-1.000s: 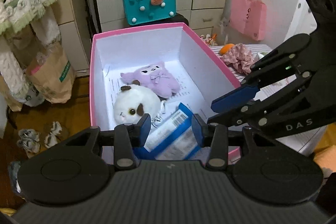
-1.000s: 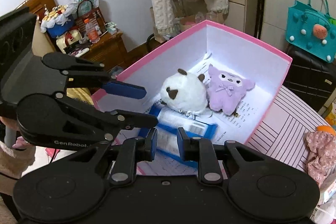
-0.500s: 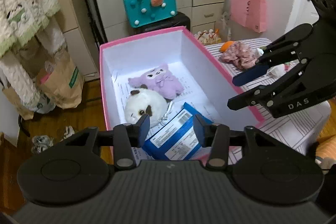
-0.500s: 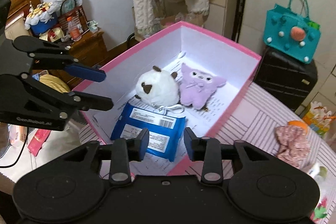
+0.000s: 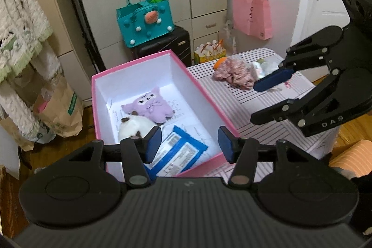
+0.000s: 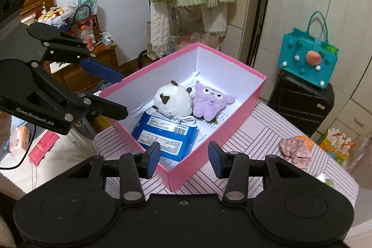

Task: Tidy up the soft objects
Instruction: 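Raise the left gripper out of the box and back over the table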

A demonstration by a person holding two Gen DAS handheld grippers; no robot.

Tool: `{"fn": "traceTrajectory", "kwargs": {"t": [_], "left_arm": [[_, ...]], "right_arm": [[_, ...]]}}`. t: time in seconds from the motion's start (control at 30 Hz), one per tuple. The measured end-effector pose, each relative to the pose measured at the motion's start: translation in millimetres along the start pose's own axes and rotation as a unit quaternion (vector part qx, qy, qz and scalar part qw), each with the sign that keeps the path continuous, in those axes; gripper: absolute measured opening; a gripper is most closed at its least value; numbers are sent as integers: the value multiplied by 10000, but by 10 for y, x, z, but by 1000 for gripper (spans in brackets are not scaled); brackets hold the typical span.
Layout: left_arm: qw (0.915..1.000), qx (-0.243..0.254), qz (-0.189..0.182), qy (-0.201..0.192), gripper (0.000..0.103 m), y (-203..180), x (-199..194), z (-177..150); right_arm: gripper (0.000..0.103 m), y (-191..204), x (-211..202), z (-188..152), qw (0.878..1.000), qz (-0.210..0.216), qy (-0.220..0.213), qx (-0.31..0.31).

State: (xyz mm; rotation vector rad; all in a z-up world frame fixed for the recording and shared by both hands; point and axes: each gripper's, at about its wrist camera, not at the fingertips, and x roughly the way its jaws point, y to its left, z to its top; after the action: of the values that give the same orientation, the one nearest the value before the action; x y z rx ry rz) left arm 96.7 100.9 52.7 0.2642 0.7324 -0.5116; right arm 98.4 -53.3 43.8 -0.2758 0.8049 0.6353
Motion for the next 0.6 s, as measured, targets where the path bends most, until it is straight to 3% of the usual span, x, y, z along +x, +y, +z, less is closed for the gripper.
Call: {"fn": "traceTrajectory", "kwargs": {"t": [0.27,0.6], "left_arm": [[9994,284,-178,19,57,-348,-29,35],[9965,567,-601,126,60,-778,137,154]], "right_arm": [[56,-100,-392,-231,9995,11,-243,192],[60,-321,-756,-676,9981,-293,-346,422]]}}
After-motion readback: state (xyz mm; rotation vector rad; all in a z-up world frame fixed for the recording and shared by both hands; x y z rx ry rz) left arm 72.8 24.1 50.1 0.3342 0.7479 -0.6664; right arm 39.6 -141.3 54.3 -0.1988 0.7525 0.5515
